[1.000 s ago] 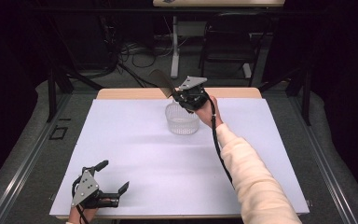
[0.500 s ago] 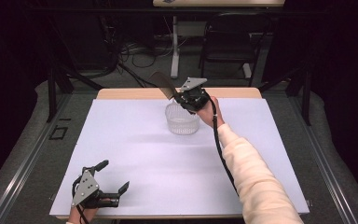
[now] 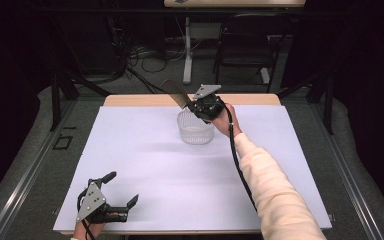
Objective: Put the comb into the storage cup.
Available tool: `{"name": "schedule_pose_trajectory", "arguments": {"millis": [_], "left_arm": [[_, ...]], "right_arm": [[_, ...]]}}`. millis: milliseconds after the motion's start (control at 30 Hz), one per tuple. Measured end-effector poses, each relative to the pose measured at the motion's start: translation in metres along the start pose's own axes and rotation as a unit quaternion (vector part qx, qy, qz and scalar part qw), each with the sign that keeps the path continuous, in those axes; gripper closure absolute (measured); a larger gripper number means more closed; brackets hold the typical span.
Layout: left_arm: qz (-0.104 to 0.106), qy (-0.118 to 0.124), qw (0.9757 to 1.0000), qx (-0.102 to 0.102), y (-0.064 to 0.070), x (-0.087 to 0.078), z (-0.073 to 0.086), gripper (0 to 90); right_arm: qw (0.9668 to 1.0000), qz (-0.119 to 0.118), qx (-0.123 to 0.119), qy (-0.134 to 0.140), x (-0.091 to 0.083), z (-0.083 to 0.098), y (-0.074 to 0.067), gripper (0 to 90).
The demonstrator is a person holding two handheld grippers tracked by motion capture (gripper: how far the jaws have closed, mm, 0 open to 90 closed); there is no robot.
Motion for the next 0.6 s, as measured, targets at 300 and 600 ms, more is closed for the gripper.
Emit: {"name": "schedule_pose_trajectory", "arguments": {"millis": [300, 600], "left_arm": [[0.000, 0.000, 1.0000, 0.000, -0.0001, -0.0002, -0.0002, 0.3], [0.000, 0.001, 1.0000, 0.000, -0.0001, -0.0003, -0.0002, 0.3]], "right_arm": [[0.9999, -0.006, -0.005, -0.011, 0.0024, 0.0048, -0.0022, 72.4], [0.9997, -0.010, -0.007, -0.019, 0.0041, 0.0086, -0.0030, 72.4]]}}
Point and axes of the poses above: each handheld gripper's, and its own axes: x roughly forward along the jaws, z roughly out of its underside, y roughly to its right, the point moved 10 cm from there along x, roughly forward along the jaws, and after that the axes turned 7 degrees about -x, right-handed, at the moved point
